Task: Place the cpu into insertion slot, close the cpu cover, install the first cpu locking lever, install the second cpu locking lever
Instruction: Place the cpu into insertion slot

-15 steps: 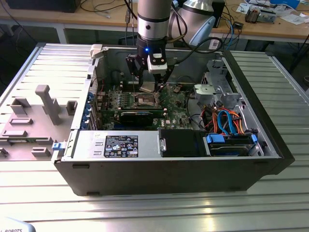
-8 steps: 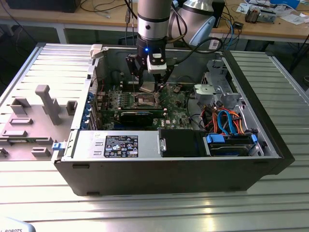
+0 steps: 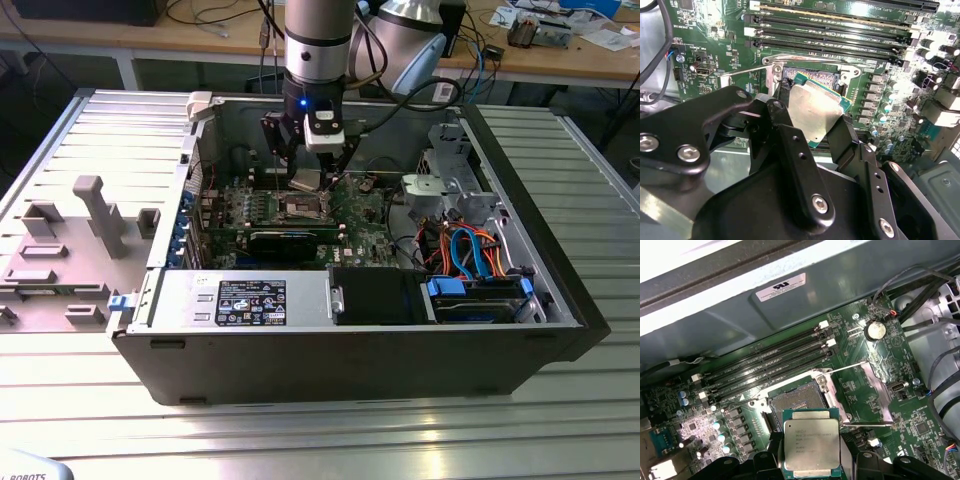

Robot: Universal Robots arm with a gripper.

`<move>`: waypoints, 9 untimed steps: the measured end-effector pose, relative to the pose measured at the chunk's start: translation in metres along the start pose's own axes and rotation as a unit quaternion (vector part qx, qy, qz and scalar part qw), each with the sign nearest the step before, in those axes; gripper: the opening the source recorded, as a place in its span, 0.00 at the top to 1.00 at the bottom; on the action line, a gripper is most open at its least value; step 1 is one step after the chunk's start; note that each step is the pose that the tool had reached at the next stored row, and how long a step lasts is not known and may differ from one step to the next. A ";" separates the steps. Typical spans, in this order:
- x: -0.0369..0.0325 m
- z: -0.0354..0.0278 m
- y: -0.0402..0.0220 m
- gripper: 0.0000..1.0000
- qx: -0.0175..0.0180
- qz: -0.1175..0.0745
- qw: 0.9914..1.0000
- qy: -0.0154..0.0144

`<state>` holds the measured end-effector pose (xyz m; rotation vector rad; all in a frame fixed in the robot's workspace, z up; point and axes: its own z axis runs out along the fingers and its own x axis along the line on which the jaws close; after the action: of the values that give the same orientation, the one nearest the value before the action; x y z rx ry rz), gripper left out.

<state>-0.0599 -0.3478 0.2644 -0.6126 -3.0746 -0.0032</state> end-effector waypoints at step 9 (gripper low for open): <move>0.0000 0.0001 0.0000 0.45 0.000 0.007 1.000 0.000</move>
<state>-0.0599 -0.3478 0.2643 -0.6343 -3.0703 -0.0025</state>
